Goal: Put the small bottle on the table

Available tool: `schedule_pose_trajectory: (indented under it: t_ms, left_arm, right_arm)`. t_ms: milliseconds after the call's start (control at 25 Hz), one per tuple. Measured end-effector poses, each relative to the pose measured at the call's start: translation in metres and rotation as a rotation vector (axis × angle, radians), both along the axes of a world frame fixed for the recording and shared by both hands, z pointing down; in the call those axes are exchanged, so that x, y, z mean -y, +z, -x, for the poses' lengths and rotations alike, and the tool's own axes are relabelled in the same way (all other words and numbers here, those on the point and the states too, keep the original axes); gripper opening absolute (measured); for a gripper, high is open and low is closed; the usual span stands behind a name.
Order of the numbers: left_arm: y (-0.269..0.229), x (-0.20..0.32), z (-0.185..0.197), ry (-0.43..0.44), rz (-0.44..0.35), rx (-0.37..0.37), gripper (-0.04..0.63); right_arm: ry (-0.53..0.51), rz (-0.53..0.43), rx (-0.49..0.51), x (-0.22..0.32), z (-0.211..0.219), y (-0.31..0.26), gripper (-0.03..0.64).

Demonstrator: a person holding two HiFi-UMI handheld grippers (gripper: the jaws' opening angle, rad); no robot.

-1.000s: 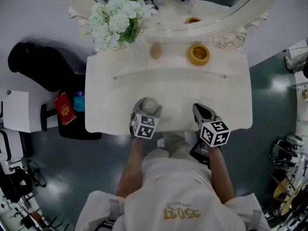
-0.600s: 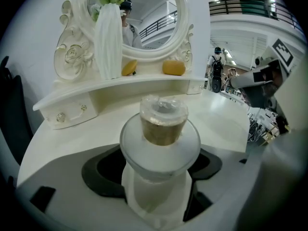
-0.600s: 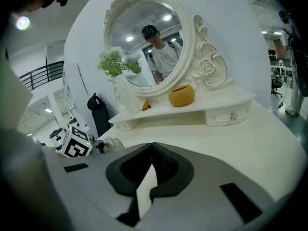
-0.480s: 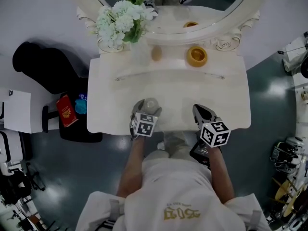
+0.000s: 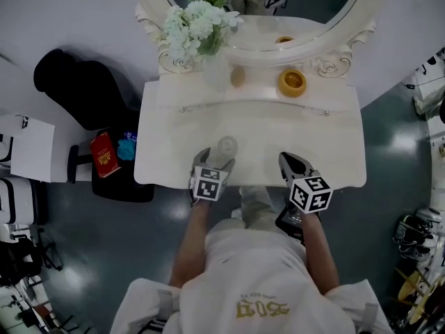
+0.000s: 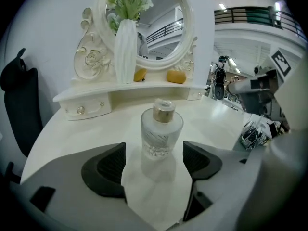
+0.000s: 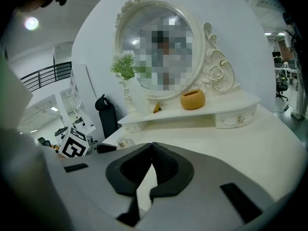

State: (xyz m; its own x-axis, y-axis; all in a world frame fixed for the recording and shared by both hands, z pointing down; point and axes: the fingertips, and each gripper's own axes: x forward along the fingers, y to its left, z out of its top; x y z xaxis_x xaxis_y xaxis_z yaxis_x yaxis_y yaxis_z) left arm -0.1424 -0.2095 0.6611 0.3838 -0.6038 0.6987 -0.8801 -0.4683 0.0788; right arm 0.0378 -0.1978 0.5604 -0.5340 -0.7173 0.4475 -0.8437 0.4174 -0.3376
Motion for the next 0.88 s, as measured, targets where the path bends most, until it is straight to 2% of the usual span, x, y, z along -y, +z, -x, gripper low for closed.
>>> schedule_pose_trajectory:
  t_ms: [80, 160, 440, 600, 800, 880]
  left_arm:
    - [-0.006, -0.007, 0.002, 0.015, -0.025, 0.022, 0.368]
    - [-0.014, -0.013, 0.002, 0.02, -0.039, 0.01, 0.356]
    - [-0.058, -0.027, 0.002, 0.032, -0.145, -0.08, 0.25]
    - [-0.08, -0.031, 0.003, 0.037, -0.216, -0.12, 0.231]
    - [-0.109, -0.04, 0.001, 0.023, -0.234, -0.217, 0.194]
    - [-0.122, -0.042, 0.001, 0.014, -0.262, -0.247, 0.148]
  right_arm:
    - [-0.012, -0.006, 0.003, -0.005, 0.006, -0.002, 0.014]
    - [-0.023, -0.013, 0.007, -0.009, 0.013, -0.004, 0.012]
    - [-0.054, -0.046, 0.009, -0.024, 0.03, -0.015, 0.014]
    - [-0.071, -0.06, 0.011, -0.032, 0.04, -0.019, 0.013]
    - [-0.093, -0.079, 0.001, -0.044, 0.049, -0.023, 0.013]
    - [-0.109, -0.09, -0.016, -0.048, 0.052, -0.023, 0.013]
